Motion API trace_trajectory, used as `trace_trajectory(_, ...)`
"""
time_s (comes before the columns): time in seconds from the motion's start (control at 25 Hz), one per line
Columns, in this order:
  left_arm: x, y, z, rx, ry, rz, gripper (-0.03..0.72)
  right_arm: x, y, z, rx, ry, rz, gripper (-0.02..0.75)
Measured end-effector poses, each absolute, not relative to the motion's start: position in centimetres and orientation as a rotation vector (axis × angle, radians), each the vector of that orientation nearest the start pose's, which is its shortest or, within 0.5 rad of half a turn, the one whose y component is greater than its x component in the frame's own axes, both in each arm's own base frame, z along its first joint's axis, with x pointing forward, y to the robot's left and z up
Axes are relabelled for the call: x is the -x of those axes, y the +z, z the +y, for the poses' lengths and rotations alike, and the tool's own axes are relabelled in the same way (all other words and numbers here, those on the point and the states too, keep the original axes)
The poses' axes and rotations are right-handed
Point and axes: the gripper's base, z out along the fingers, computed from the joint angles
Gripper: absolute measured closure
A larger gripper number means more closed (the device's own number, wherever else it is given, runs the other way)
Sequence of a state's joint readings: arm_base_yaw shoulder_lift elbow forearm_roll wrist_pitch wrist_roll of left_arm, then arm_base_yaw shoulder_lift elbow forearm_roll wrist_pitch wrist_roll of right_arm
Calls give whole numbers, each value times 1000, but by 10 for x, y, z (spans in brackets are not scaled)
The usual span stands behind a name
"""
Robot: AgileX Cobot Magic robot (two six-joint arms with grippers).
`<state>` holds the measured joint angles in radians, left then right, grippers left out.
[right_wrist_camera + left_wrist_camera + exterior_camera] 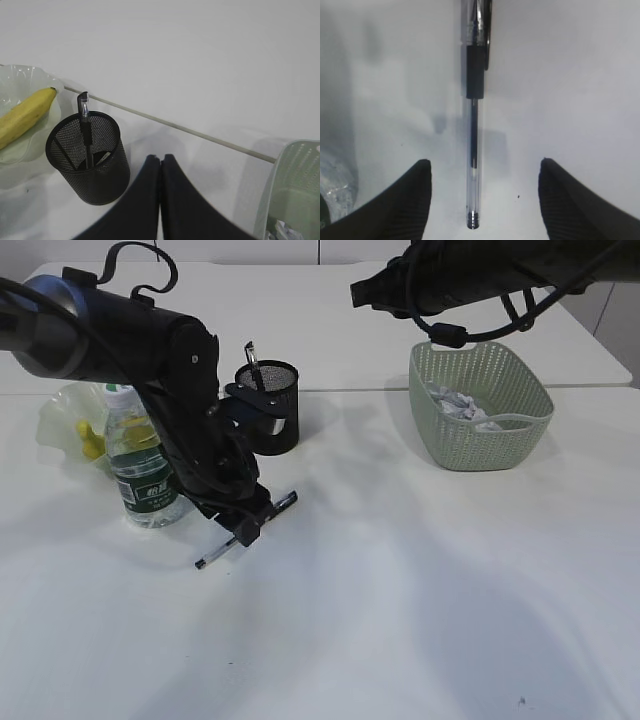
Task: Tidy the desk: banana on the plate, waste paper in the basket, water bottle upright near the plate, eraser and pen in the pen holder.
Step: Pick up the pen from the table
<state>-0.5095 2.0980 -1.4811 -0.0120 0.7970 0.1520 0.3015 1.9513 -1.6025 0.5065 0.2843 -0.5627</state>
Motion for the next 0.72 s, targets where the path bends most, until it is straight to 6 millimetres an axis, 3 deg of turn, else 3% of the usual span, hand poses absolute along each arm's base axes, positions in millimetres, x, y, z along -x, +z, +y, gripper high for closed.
trace_trajectory(0.44, -373, 130, -213, -988, -126, 2741, 213, -442, 283, 151, 473, 282, 2038, 754)
trace_trajectory(0.72, -379, 131, -215, -961, -138, 2686, 213, -442, 283, 151, 473, 282, 2038, 754)
